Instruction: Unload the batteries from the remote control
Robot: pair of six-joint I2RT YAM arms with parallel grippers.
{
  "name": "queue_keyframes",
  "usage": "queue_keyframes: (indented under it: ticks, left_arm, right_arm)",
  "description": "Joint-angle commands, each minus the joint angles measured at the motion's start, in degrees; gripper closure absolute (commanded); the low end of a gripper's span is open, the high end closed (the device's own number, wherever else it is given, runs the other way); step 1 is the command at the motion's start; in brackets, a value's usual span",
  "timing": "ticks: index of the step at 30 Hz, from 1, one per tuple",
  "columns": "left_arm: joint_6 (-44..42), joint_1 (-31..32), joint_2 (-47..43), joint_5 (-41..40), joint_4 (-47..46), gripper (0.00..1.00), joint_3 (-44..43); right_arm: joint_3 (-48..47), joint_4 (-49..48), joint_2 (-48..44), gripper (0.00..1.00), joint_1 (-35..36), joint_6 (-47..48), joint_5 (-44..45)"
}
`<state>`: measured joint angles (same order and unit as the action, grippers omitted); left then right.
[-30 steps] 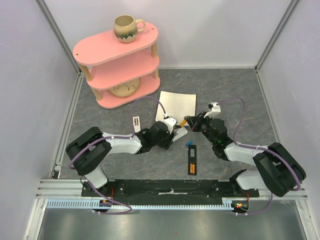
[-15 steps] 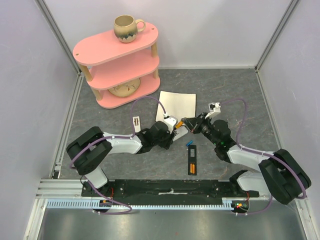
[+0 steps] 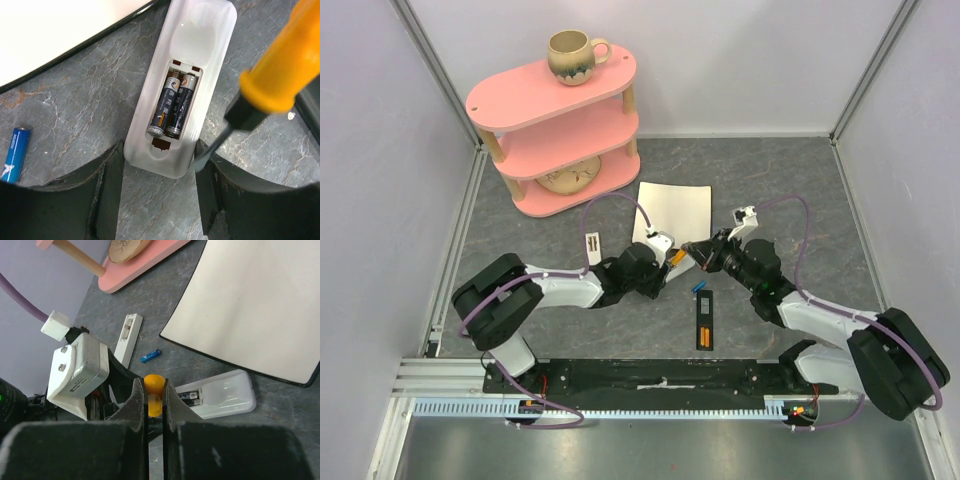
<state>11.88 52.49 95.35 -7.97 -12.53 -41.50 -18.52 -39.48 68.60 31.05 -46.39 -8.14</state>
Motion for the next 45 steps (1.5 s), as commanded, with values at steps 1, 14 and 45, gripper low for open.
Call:
queue_keyframes:
  ticks: [1, 14, 45]
  left_arm:
    - [1.83, -0.63, -2.00, 1.28, 6.65, 0.41, 3.44]
    - [3.41, -1.16, -14.66, 7.70, 5.15, 0.01, 5.99]
    - [5.52, -6.96, -26.97, 19.66, 2.16, 0.01, 10.47]
  right_arm:
    - [-4.59, 5.28, -3.20, 1.00, -0.11, 5.34, 4.09]
    - [-10.30, 10.83, 1.27, 1.00, 0.07, 11.67, 6.56]
    - [-15.75, 16.11, 7.95, 1.00, 11.05, 20.03, 23.70]
